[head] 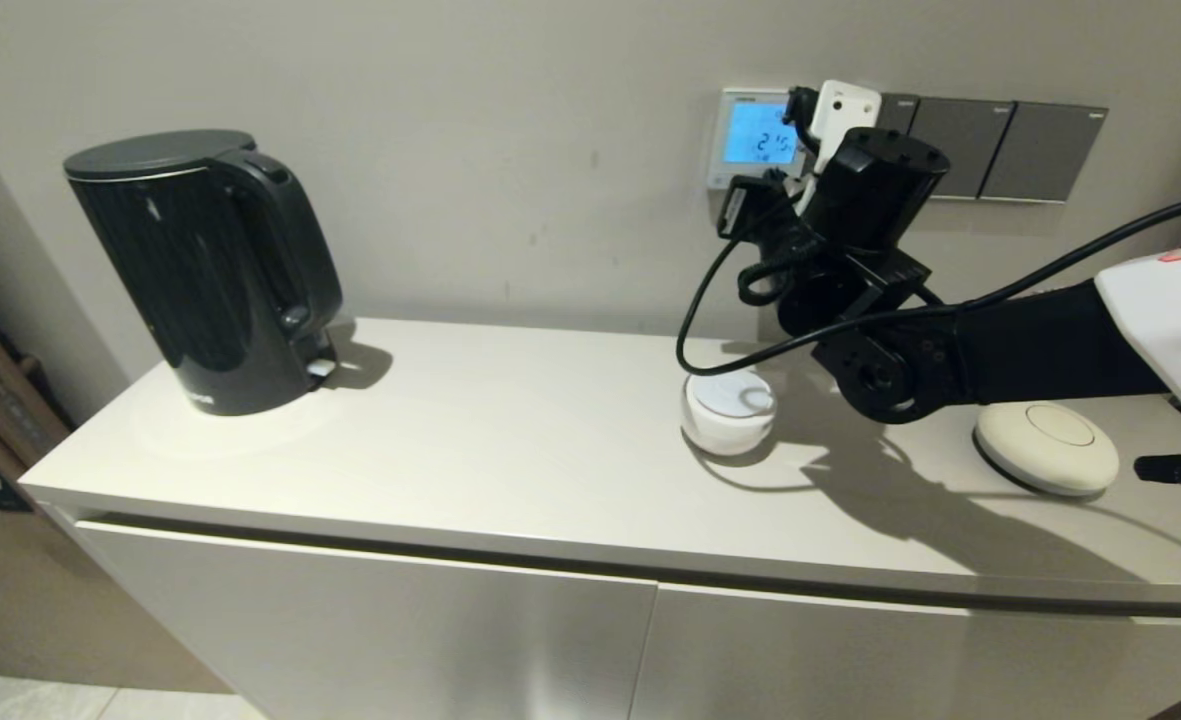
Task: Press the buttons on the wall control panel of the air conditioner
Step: Press the temperature increase button
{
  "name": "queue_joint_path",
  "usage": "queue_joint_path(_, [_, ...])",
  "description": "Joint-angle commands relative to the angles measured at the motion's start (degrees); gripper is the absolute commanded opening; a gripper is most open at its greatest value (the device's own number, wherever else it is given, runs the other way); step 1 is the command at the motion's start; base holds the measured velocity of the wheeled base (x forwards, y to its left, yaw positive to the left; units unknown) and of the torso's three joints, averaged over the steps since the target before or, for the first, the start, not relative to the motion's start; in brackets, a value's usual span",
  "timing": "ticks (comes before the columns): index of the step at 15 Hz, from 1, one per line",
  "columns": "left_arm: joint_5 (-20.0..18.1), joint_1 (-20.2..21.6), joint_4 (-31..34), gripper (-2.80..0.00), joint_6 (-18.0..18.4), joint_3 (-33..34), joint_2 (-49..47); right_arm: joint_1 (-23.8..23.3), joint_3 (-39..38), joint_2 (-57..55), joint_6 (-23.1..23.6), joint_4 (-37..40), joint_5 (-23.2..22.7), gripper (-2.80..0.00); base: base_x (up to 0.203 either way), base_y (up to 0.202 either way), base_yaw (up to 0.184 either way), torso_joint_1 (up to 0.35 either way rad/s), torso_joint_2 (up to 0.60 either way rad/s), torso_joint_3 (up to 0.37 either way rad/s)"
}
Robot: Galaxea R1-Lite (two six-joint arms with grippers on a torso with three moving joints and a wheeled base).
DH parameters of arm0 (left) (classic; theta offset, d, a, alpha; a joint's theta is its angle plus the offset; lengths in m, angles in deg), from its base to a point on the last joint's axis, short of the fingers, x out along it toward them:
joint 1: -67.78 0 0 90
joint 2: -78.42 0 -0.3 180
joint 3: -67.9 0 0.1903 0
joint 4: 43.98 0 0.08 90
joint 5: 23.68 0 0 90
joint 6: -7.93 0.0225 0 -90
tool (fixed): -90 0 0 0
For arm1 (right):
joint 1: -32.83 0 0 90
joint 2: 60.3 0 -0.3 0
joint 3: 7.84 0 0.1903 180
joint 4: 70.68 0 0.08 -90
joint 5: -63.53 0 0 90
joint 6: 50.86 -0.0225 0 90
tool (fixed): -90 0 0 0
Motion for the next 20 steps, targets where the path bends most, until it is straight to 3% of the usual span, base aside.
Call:
queue_joint_path(1, [0.01, 0.03, -0.01, -2.8, 0.02, 0.0, -0.01, 0.15, -0.05, -0.38, -0.01, -0.38, 0.17, -2.8, 0.0, 0.0, 0.0, 0.0, 0.0, 0.0])
queue_joint_path(20, [0.01, 0.0, -0.01, -2.8, 0.02, 0.0, 0.01, 0.33, -0.5, -0.3, 0.05, -0.48, 0.17, -2.8, 0.0, 0.0, 0.0, 0.0, 0.0, 0.0])
